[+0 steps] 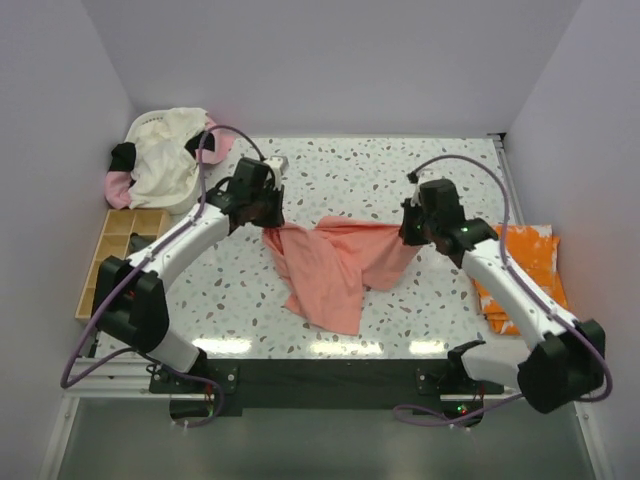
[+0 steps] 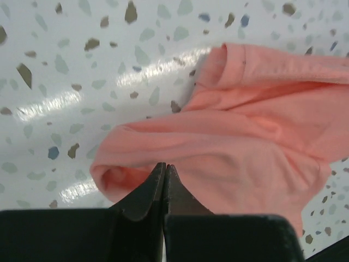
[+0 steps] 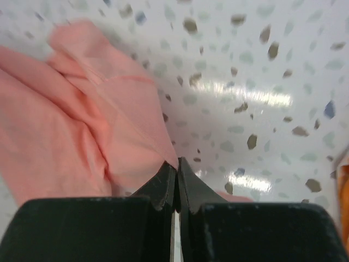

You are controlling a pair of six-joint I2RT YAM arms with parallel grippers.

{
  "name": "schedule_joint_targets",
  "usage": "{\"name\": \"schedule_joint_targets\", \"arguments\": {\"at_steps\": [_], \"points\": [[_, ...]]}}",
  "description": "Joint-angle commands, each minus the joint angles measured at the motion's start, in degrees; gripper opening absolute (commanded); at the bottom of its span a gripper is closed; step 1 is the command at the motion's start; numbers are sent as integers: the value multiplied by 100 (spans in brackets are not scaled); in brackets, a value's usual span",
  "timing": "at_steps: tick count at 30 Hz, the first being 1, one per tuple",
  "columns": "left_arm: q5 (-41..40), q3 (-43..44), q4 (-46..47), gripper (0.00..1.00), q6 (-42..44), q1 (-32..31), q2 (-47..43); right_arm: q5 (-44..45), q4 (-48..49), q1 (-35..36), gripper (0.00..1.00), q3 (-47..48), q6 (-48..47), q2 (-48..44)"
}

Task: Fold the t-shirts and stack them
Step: Flatten out the tshirt

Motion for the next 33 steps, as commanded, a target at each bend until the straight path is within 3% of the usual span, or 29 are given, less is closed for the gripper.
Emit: {"name": "schedule_joint_targets", "arguments": {"at_steps": [1,7,10,12,13,16,17,20,24,28,33], "points": [[-228,1385,-523,0,295,54,-650,531,-231,8,0,1428,-145,-1342],[-395,2310,-903,0,480,159,-1327,558,-882,-1,0,2475,-303,-1939],[-326,1820,-456,54,480,168,-1678,681,-1171,-1,0,2633,-347,-1967],[-71,1292,-158,57,375,159,-1679,848,-1409,8,0,2643,-321,-1940],[25,1125,-69,64,322,159,-1636,857,-1436,8,0,2616,-295,-1940],[630,615,308,65,59,159,-1258,655,-1199,-1,0,2511,-198,-2020],[1076,388,458,69,-73,159,-1048,568,-1103,-1,0,2554,-181,-1915],[1964,-35,1090,71,-398,89,-687,-64,-935,-1,0,3018,-163,-1468],[2478,-431,1979,81,-698,-86,-449,-637,-637,8,0,3451,-101,-1053],[2671,-774,2602,87,-969,-218,-247,-112,-478,-1,0,3732,-294,-886],[2979,-898,3718,88,-1383,-464,289,759,-399,-1,0,4040,-646,-728]]}}
